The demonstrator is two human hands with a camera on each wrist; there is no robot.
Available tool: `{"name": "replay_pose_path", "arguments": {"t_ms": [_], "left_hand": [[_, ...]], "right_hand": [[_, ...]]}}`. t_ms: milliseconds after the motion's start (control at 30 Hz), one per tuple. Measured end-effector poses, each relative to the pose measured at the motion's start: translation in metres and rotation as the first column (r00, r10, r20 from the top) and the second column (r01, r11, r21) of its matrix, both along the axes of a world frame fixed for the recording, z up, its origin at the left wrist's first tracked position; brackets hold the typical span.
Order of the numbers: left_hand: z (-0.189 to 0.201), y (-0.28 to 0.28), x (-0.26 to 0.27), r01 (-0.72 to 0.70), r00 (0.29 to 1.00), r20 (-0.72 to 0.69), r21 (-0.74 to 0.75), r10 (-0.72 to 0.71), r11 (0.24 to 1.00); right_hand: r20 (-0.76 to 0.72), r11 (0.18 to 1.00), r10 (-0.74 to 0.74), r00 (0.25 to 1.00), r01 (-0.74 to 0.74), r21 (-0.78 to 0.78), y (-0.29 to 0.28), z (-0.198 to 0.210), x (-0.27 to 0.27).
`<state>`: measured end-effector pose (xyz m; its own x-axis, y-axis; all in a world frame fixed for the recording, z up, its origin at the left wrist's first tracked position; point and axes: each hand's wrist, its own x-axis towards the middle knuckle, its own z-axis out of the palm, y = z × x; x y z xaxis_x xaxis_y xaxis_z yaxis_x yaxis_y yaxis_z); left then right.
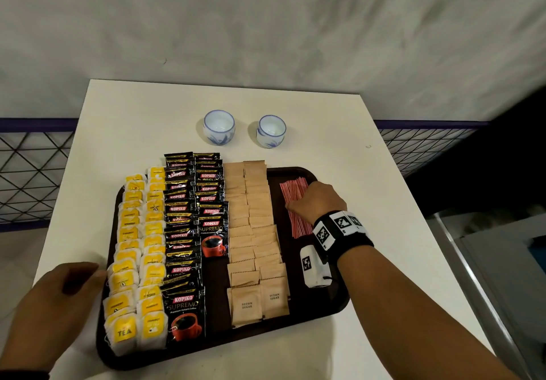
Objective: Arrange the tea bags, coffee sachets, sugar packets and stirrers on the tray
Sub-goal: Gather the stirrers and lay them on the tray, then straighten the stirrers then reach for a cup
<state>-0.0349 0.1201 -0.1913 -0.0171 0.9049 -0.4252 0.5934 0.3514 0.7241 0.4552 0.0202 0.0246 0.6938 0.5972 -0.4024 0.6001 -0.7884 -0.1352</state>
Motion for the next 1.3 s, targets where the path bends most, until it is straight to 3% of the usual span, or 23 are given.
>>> {"name": "replay_pose_path", "arguments": {"t_ms": [33,100,233,333,467,600,667,867,1033,1300], "left_hand": [[0.036,-0.008,0.017,-0.005,1.000,0.006,-0.004,0.005,1.000],[0.060,-0.014,0.033,-0.017,1.000,-0.019,-0.026,0.016,1.000],[0.072,-0.016,0.039,-0.011,1.000,-0.026,-0.063,0.009,0.998],[0.086,-0.018,0.047,-0.001,0.999,-0.049,-0.005,0.001,1.000],[0.056,-0.011,0.023,0.070,0.997,-0.024,-0.003,-0.070,0.998],[0.132,-0.031,0.051,0.155,0.988,-0.009,0.095,-0.155,0.983],[0.155,-0.036,0.064,0.175,0.982,0.068,0.057,-0.178,0.983],[0.090,-0.020,0.034,0.040,0.995,0.092,-0.016,-0.039,0.999],[0.135,-0.029,0.071,0.048,0.987,0.156,-0.054,-0.039,0.997],[0.150,-0.025,0.105,0.089,0.980,0.181,-0.020,-0.084,0.996]], "right_hand": [[0.004,1.000,0.001,1.000,-0.001,-0.003,0.000,0.000,0.000],[0.003,1.000,0.005,1.000,-0.005,-0.005,0.000,0.000,-0.001],[-0.006,1.000,-0.004,1.000,0.004,-0.002,0.001,0.001,0.000],[-0.028,1.000,-0.016,0.999,0.017,0.017,0.000,0.002,0.002],[-0.058,0.992,-0.059,0.997,0.065,0.106,-0.007,0.009,0.009],[-0.029,0.981,-0.098,0.995,0.101,0.166,-0.029,0.011,0.028],[-0.035,0.979,-0.113,0.993,0.117,0.165,-0.049,0.011,0.035],[-0.151,0.985,-0.047,0.987,0.071,0.159,-0.105,-0.012,0.031],[-0.130,0.975,-0.035,0.991,0.062,0.213,-0.109,-0.026,0.037],[-0.156,0.959,-0.052,0.986,0.093,0.269,-0.108,-0.020,0.059]]}}
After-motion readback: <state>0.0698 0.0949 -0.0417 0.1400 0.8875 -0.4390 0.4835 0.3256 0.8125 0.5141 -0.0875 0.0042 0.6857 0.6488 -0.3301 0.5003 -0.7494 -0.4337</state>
